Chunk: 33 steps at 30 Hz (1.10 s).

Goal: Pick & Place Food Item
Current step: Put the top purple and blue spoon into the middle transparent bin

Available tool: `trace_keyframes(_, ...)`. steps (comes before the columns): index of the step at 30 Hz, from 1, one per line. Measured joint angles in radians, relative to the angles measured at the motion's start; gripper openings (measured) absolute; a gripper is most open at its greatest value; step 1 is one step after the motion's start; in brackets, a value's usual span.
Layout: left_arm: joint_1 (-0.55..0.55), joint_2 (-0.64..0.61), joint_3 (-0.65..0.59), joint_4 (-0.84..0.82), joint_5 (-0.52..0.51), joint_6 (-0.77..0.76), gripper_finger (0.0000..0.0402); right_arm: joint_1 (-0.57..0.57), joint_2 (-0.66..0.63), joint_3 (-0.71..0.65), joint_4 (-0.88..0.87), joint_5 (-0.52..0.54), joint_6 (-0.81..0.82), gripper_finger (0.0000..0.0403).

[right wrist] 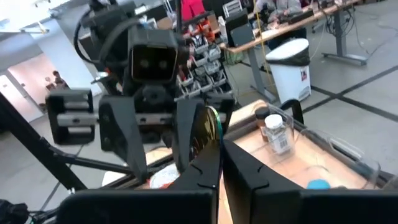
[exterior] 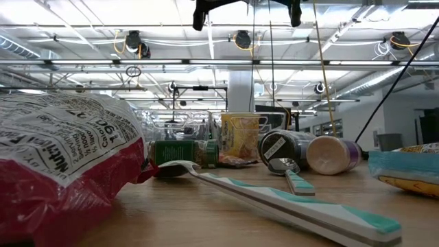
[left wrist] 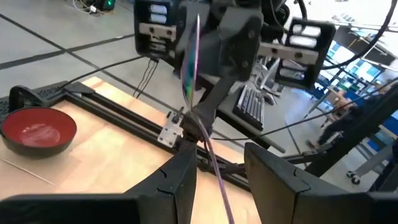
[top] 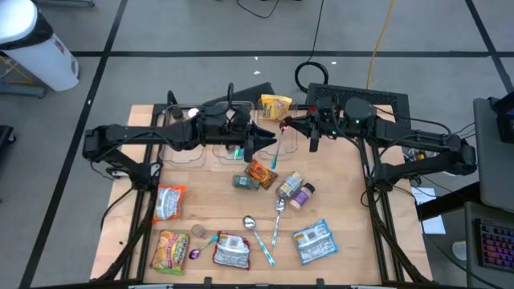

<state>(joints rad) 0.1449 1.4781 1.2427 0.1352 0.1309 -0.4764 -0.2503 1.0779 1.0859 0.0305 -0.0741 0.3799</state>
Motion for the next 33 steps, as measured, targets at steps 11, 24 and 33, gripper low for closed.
trace_keyframes(11,-0.006,0.051,0.000,0.052,-0.009,0.000,0.0141,-0.005,0.000,0.000,0.028,0.000,0.000,0.0000)
trace_keyframes(24,-0.007,0.092,-0.001,0.068,0.003,-0.055,0.0094,-0.006,0.000,-0.001,0.040,0.005,-0.004,0.0000)
trace_keyframes(33,-0.001,0.092,-0.001,0.067,0.012,-0.042,0.0012,-0.006,0.000,-0.001,0.035,0.022,-0.011,0.0000)
